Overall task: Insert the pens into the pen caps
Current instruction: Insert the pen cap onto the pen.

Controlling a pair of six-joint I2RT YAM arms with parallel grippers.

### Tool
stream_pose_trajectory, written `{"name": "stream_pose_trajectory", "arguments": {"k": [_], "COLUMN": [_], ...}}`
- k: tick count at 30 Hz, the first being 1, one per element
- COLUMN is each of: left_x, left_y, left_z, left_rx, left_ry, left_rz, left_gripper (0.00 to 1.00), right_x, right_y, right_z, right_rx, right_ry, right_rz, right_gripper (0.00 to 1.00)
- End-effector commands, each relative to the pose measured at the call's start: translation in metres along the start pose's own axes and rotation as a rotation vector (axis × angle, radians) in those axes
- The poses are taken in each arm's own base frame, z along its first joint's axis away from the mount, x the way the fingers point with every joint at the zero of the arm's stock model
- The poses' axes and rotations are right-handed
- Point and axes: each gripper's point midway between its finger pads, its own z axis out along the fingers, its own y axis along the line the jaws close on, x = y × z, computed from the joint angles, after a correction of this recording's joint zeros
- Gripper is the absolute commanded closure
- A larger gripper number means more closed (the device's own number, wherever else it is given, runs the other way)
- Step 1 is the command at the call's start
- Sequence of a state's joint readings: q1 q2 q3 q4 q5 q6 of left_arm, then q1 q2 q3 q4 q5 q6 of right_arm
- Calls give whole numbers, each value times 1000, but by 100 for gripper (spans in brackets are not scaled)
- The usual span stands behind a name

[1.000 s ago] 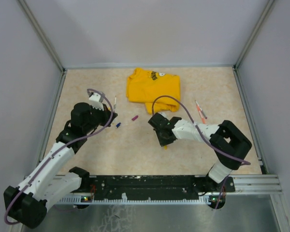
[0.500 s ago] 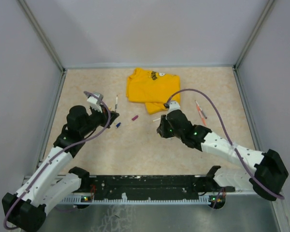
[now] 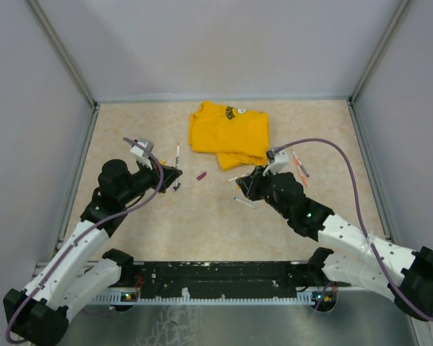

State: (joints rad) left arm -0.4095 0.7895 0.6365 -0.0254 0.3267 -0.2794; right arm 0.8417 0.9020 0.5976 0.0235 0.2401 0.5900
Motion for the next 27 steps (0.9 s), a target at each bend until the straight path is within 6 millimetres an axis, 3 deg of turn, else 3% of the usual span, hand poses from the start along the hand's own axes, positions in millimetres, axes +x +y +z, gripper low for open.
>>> {"name": "stream_pose_trajectory", "arguments": {"k": [1, 11, 20, 27], "left_x": [-4, 6, 27, 39], "left_y": [-17, -46, -105, -131], "left_z": [2, 5, 14, 13], "left_rx": [107, 259, 359, 455], "left_ry": [-10, 26, 41, 58], "left_rz": [9, 17, 51, 37], "left_gripper": [100, 100, 100, 100], "right_x": [-36, -76, -105, -121], "right_y": [18, 44, 57, 68], "right_z": [-5, -21, -30, -42], "right_rx": [-69, -234, -322, -410], "right_ry": [-138, -339, -470, -537], "right_rz": [75, 230, 335, 376], "right_gripper": [100, 100, 100, 100]}}
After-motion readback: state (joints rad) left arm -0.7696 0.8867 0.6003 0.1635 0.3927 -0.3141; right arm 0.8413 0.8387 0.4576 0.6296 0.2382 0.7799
